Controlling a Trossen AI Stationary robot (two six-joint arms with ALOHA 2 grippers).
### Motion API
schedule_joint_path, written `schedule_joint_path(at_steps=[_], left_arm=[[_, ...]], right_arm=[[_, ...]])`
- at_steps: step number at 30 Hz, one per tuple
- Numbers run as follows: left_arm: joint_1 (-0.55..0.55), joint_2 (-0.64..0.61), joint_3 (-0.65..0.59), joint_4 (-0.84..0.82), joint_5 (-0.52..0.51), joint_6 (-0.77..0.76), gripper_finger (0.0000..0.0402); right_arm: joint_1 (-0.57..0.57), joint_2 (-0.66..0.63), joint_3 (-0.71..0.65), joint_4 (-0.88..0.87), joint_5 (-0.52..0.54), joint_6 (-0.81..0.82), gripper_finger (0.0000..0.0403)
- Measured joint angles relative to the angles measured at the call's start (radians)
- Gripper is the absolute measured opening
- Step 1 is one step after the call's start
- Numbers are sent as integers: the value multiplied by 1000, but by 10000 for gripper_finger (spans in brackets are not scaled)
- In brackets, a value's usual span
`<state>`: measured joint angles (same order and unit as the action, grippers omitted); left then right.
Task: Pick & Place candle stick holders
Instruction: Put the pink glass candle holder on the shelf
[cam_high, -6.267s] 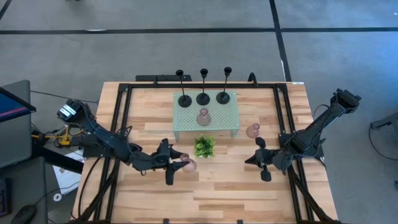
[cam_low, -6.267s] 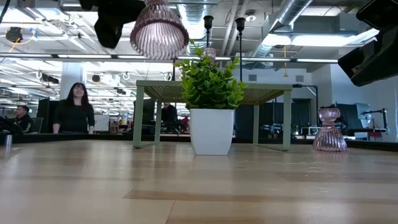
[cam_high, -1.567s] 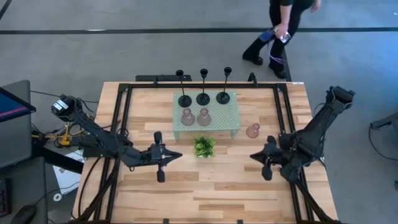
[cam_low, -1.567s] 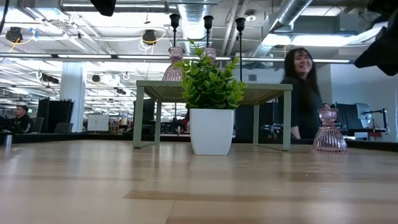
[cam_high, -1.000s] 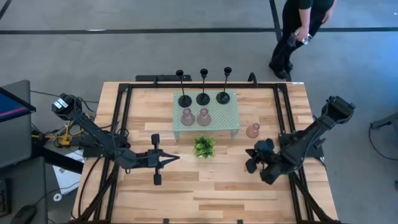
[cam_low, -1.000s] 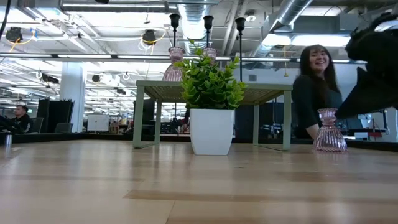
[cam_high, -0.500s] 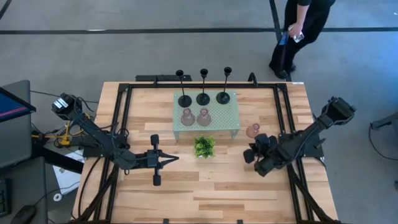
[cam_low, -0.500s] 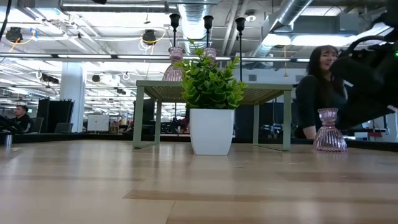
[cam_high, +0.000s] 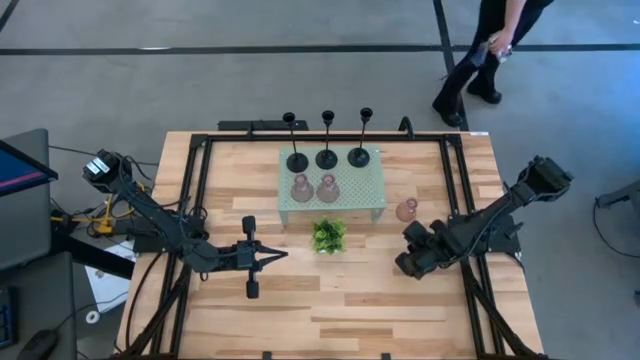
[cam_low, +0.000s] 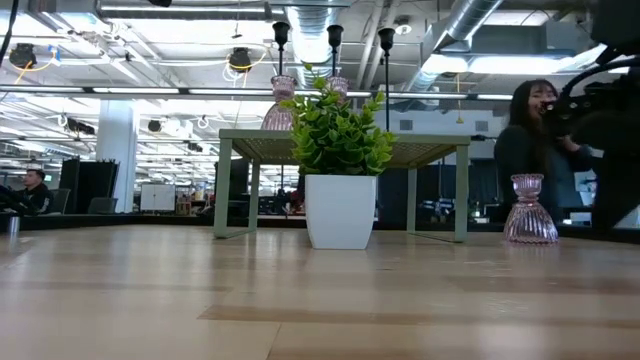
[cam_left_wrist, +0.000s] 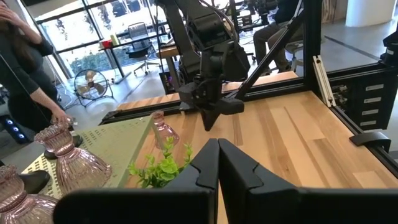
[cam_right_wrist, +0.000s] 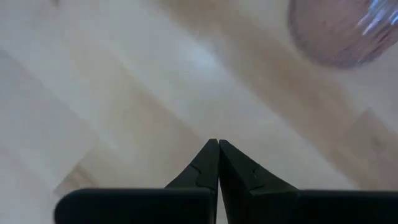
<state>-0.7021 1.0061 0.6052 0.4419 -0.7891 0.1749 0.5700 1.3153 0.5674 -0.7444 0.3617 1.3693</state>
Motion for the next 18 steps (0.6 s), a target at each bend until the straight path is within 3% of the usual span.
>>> schedule_joint_path(at_steps=[6,18], left_arm=[[0,0,0,-8,0,0,5],[0,0,0,-39,0,0,5]], right_arm=[[-15,-1,0,-7,56,-36,28],[-103,-1,0,-85,131,47,232]])
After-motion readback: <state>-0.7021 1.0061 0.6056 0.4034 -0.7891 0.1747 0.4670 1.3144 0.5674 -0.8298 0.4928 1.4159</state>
